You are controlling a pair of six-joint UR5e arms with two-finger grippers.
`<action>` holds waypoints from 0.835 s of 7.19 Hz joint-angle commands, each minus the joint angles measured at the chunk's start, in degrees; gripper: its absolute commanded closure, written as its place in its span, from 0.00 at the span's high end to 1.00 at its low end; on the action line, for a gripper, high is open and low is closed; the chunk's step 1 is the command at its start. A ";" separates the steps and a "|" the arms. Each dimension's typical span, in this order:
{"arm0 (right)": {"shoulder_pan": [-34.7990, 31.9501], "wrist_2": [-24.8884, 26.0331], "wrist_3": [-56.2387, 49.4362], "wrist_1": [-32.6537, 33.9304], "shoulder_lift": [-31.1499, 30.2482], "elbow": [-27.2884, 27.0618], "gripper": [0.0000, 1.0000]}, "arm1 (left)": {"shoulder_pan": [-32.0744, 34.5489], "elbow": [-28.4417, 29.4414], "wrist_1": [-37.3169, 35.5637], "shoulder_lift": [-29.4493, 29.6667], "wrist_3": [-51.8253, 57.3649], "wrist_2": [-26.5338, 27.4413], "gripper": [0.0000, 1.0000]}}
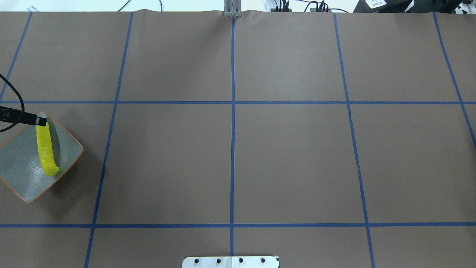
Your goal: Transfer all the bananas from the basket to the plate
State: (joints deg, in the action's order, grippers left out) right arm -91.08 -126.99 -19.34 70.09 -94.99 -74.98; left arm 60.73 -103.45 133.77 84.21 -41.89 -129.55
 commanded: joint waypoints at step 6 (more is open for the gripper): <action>-0.58 0.25 -3.96 0.49 1.21 -3.85 0.00 | 0.00 0.00 0.00 0.25 -0.20 -0.17 1.00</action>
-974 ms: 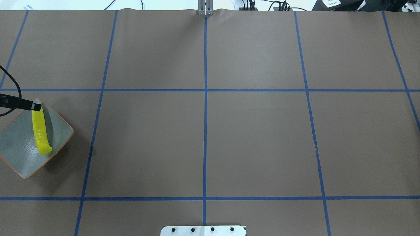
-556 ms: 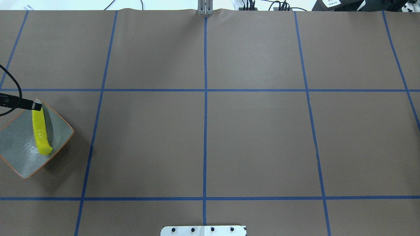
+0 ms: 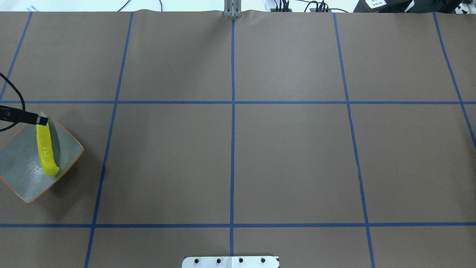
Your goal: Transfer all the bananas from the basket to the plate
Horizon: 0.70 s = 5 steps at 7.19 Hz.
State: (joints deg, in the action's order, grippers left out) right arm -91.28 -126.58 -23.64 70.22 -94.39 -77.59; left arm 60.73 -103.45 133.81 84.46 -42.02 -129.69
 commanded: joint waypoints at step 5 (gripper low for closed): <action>0.03 -5.51 24.18 1.32 5.80 -7.98 0.00 | -0.53 0.35 0.04 2.71 -2.09 0.58 1.00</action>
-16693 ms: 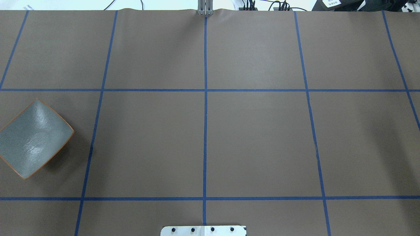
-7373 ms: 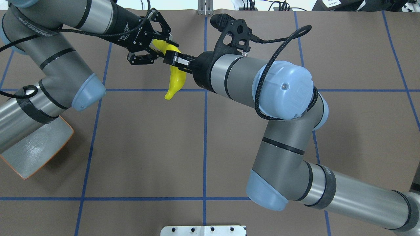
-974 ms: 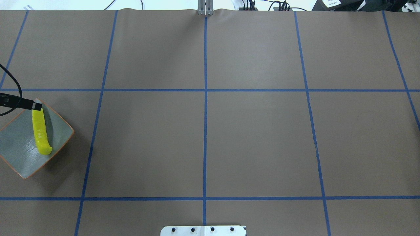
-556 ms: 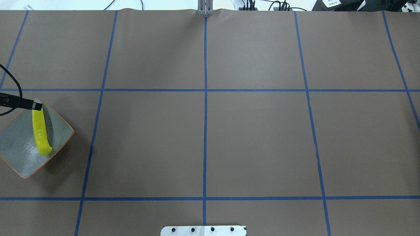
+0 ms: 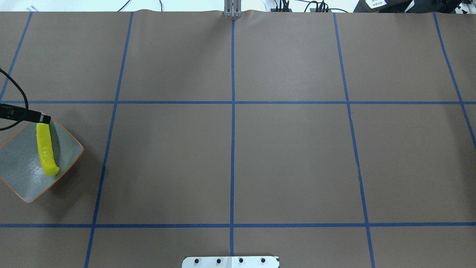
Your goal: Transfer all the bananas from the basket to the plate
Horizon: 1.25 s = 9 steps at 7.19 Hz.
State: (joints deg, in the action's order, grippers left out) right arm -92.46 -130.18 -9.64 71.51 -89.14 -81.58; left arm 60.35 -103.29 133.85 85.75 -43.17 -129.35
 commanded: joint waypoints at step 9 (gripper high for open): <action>38.28 11.04 86.03 -1.02 28.98 -17.56 0.00 | -10.24 -0.25 2.30 29.35 -22.89 -0.29 1.00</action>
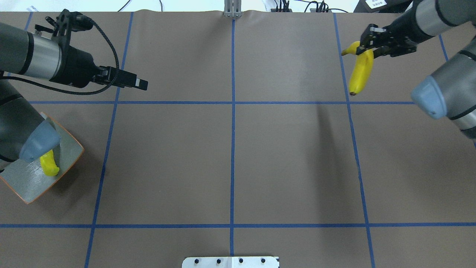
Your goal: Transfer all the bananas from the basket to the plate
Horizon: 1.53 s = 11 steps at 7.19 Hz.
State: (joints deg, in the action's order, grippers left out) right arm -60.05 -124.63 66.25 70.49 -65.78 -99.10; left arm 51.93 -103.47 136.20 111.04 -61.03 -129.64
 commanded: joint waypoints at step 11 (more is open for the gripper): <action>25.68 24.16 25.06 -6.33 15.86 -5.49 0.00 | -8.51 -1.47 0.03 9.11 -12.35 0.09 1.00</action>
State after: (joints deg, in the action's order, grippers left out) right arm -35.66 -102.35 91.08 64.16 -50.40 -104.42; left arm 43.44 -104.71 136.20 120.21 -72.85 -129.55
